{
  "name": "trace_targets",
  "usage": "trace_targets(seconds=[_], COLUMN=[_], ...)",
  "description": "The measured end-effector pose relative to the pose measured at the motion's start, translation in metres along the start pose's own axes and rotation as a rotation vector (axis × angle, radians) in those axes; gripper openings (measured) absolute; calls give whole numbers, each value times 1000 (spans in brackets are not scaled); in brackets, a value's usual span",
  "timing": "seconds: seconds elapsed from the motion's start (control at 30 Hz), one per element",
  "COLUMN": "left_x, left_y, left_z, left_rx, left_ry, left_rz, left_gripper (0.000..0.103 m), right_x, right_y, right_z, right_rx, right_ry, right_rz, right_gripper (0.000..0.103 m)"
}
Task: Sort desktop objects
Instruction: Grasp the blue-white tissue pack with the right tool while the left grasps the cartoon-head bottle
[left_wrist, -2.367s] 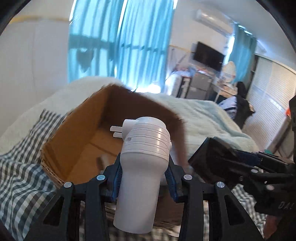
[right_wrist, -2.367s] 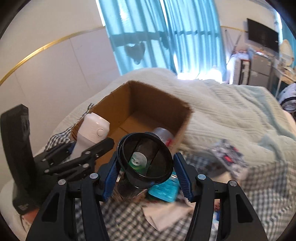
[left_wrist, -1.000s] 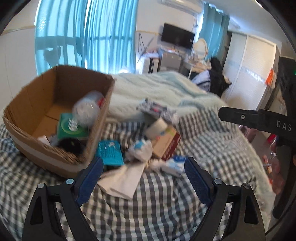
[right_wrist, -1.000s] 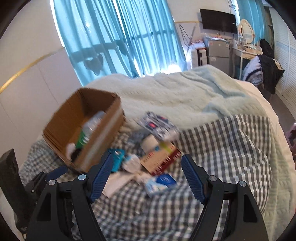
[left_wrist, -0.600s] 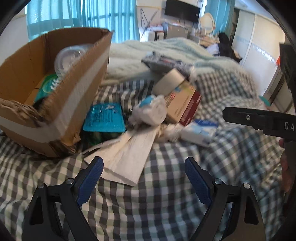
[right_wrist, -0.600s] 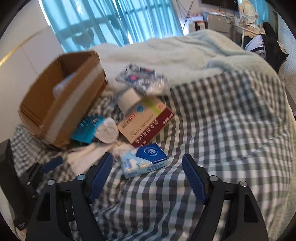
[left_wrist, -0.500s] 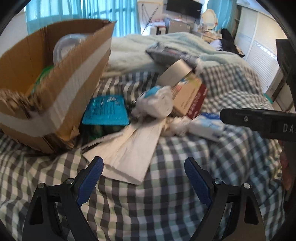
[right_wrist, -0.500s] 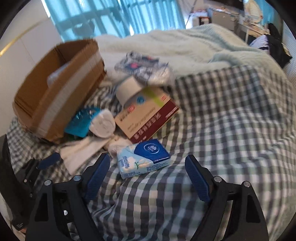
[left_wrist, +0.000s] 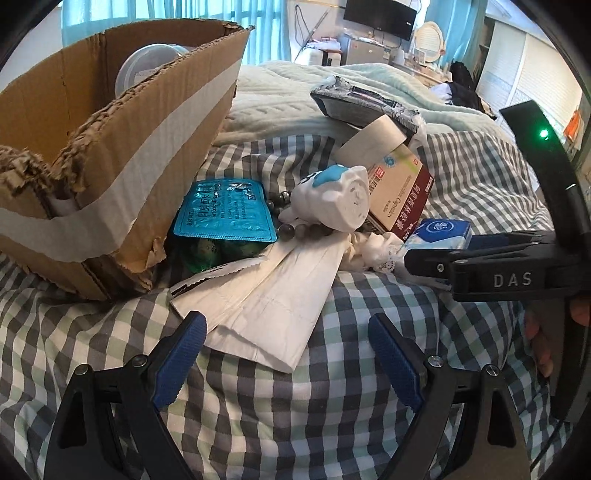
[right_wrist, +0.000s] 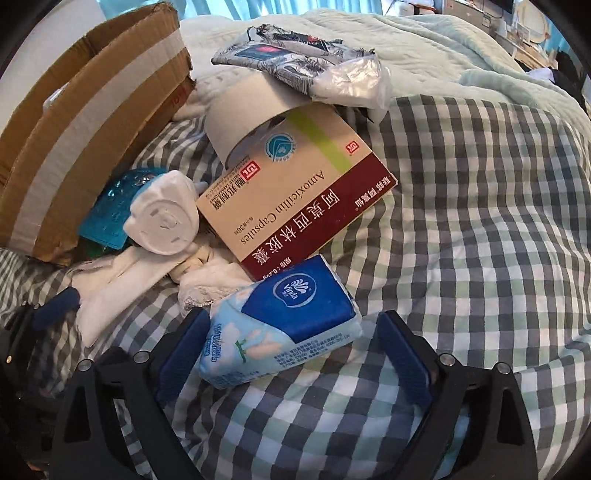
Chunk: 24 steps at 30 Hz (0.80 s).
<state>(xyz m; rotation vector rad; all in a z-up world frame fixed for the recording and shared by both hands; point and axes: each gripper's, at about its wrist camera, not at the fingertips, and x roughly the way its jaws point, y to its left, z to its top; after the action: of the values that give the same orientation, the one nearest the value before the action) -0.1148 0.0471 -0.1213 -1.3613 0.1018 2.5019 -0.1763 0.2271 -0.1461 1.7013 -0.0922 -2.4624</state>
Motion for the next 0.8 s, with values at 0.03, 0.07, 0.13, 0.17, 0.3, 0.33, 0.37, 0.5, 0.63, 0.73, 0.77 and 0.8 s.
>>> trace_targets(seconds=[0.03,0.07,0.13,0.17,0.3,0.33,0.37,0.5,0.63,0.73,0.77,0.8], left_x=[-1,-2,-2,-2,-1,-1,-1,-1,-6,-10,-11,-10], left_y=[1,1,2,2,4,4,4,2,-6,-15,-18,-22], left_z=[0,-1,-2,-2,-3,-3,-3,-3,-1,5,8,12], left_rx=[-2,-5,-10,-15,-24,-23,-21,-21,-12,-9,-10,-16], left_ry=[-1,-3,-1,1,5,5,5,3,-3,-17,-19,-19], left_rz=[2,5,12,16,21,23,24,29,25,4,-5,-17], left_gripper=[92,92,92,92,92,92,92,92,92,92,92,92], right_x=[-1,-2,-4,-5,-7,-8,-11,-22,-36,-48,-54,-49], right_y=[-1,-1,0,1,3,2,0,-10,-14,-17,-20,-17], right_z=[-1,-2,-6,-8,-15,-15,-16,-21,-24,-21,-23,-16], right_rx=[3,2,-9,-17,-38,-36,-28,10,27,77,100,115], right_ry=[-1,-4,-10,-12,-25,-30,-40,-85,-134,-202,-219,-227], right_rz=[4,5,-1,-6,-34,-39,-46,-6,-15,-26,-26,-26], right_gripper=[93,93,93,93,92,89,81,77,76,76,76,76])
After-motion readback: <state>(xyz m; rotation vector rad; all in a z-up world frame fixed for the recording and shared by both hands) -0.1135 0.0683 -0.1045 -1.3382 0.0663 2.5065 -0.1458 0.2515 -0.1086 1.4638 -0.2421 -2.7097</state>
